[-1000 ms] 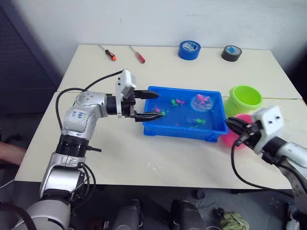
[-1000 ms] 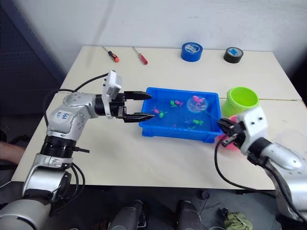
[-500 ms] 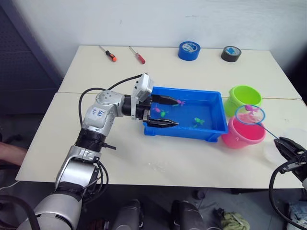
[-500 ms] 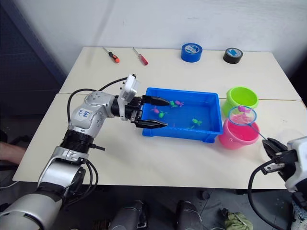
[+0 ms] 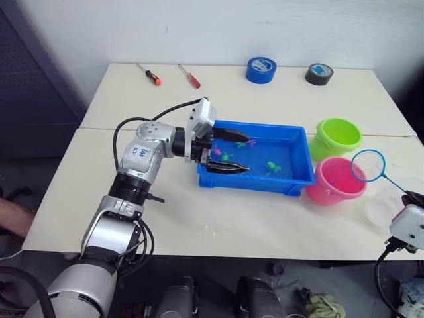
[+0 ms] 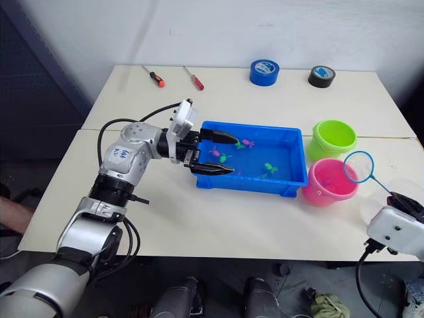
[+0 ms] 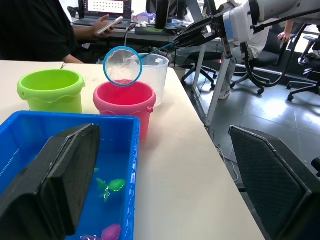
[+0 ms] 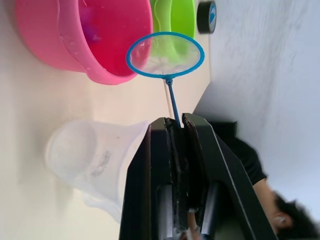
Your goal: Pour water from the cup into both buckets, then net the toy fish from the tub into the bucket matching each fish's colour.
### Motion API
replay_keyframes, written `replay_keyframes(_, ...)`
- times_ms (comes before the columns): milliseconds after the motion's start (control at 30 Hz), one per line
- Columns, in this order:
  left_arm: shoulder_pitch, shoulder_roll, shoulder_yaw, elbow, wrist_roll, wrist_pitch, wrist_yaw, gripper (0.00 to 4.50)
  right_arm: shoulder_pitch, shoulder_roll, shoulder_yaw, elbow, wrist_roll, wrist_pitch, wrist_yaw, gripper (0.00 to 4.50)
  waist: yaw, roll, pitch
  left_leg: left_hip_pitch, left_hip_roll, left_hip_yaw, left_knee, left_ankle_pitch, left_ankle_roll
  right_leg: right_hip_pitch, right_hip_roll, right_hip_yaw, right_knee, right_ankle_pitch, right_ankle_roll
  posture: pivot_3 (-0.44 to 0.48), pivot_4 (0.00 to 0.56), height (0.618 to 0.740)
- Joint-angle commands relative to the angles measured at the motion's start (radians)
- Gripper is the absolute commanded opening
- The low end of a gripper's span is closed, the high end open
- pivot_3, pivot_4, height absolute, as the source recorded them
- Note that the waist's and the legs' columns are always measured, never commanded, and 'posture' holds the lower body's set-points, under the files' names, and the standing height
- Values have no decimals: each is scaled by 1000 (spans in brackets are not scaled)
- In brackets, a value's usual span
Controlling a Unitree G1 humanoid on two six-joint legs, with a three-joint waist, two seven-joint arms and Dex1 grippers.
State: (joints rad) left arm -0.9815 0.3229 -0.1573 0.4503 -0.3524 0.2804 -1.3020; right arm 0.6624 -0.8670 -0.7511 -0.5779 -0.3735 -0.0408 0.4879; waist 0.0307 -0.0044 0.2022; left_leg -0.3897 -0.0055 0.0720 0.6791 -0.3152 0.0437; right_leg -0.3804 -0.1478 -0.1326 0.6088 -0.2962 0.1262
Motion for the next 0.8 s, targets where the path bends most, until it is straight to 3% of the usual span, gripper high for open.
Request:
replay_keyframes(33, -3, 17, 22, -22, 5, -10, 3, 4476, -13, -34, -63, 25, -62, -131, 0, 0, -3, 0, 0, 0, 0, 0, 0, 0, 0, 0, 0, 0, 0, 0, 0, 0, 150, 740)
replay_keyframes(233, 36, 71, 27, -26, 31, -1, 33, 4476, -238, -28, 10, -18, 361, 66, 180, 0, -8, 0, 0, 1, 1, -2, 1, 0, 0, 3, 0, -1, -1, 0, 0, 0, 150, 740)
replay_keyframes(367, 118, 152, 23, -91, 67, 5, 59, 4476, -512, -76, 188, 8, 537, 302, 214, 0, -18, 0, 0, 3, 1, -2, 1, 0, 0, 4, 0, -1, 1, 0, 0, 0, 150, 740)
replay_keyframes(500, 227, 220, 34, -220, 80, 46, 106, 4476, -747, -79, 449, 97, 567, 388, 272, 0, -10, 0, 0, 1, 1, -7, 2, 0, -1, 4, 0, 0, 2, 0, 0, 0, 150, 740)
replay_keyframes(633, 288, 247, 57, -330, 74, 113, 178, 4476, -861, -79, 638, 211, 487, 345, 318, 0, 1, 0, 0, -1, 0, -10, 4, 0, -1, 4, -1, 0, 2, 0, 0, 0, 150, 740)
replay_keyframes(800, 341, 282, 85, -448, 51, 200, 223, 4476, -945, -68, 751, 318, 413, 263, 331, 0, -4, 0, 0, -2, -1, -10, 4, 0, 0, 4, -1, -1, 1, 0, 0, 0, 150, 740)
